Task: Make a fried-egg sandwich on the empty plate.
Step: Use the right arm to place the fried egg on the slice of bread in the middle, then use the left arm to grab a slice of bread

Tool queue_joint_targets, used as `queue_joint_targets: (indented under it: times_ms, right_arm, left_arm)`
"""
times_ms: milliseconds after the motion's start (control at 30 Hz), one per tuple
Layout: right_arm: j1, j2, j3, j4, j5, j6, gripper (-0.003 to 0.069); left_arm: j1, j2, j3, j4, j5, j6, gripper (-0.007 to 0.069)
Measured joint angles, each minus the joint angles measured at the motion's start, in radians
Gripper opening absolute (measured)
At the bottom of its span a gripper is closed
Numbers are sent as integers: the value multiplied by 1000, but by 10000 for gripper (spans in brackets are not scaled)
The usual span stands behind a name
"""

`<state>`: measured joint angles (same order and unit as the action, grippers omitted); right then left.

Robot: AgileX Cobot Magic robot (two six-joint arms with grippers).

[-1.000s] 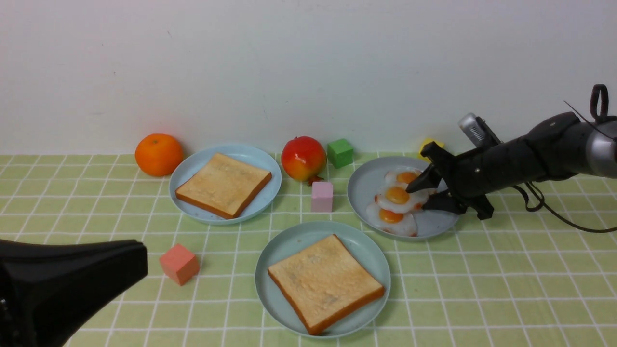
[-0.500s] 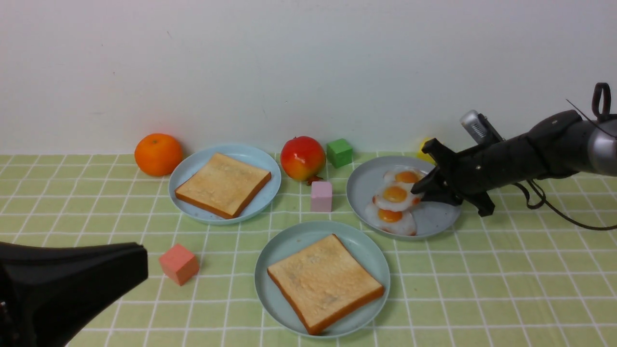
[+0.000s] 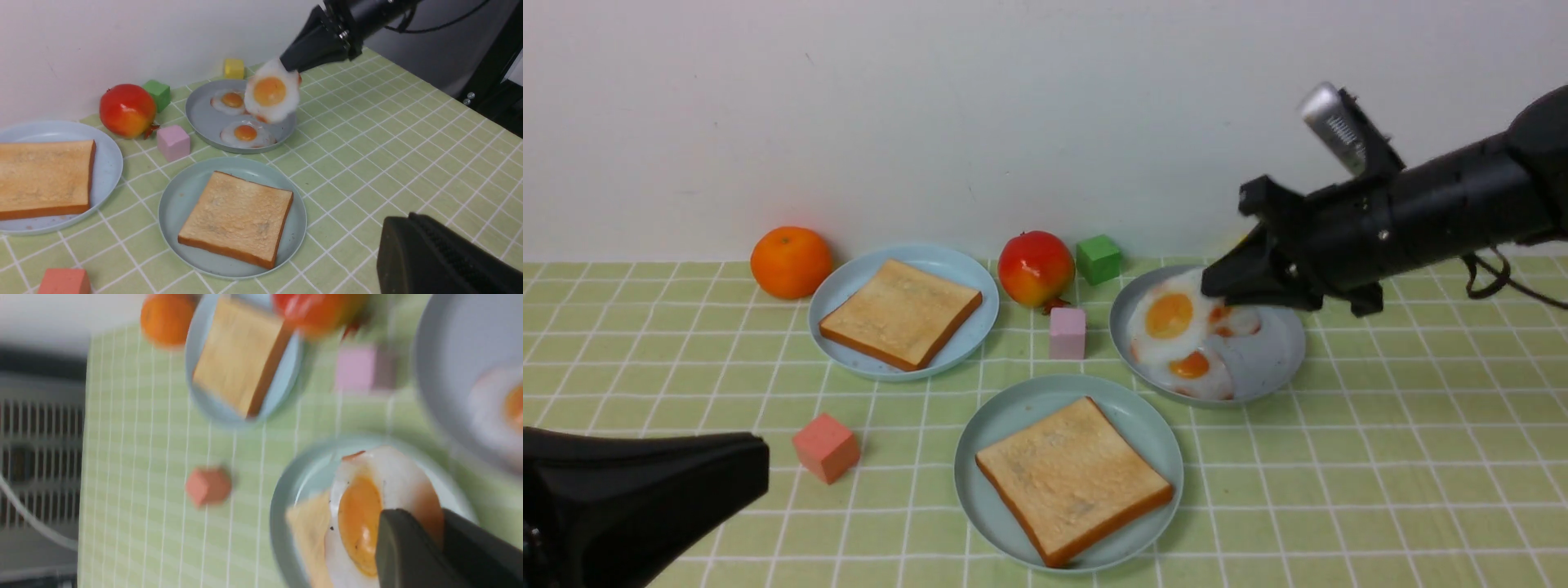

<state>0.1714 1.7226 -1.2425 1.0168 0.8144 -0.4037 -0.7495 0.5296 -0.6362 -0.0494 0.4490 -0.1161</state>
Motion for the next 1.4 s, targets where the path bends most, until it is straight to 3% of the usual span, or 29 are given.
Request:
queue_joint_targets:
  times_ms: [300, 567, 733, 767, 933, 1067, 1133, 1267, 1400]
  right_arm:
    - [211, 20, 197, 236, -166, -160, 85]
    - [228, 109, 200, 371, -268, -242, 85]
    - [228, 135, 200, 375, -263, -231, 169]
    - [228, 135, 200, 366, -262, -230, 215]
    - [190, 120, 200, 231, -239, -217, 406]
    - [117, 56, 200, 92, -203, -153, 440]
    - [74, -2, 200, 3, -177, -104, 429]
    - [4, -199, 200, -265, -58, 26, 318]
    - [4, -415, 200, -481, 76, 135, 155]
  left_arm:
    - [0, 0, 0, -7, 9, 0, -3]
    - [0, 0, 0, -18, 65, 0, 1]
    - [0, 0, 0, -18, 103, 0, 4]
    - [0, 0, 0, -18, 105, 0, 3]
    - [0, 0, 0, -18, 117, 0, 4]
    - [0, 8, 0, -18, 141, -3, 6]
    - [0, 29, 0, -18, 162, -22, 8]
    - [0, 168, -1, 6, 169, -145, 8]
    - [0, 397, -61, 96, 171, -217, -13]
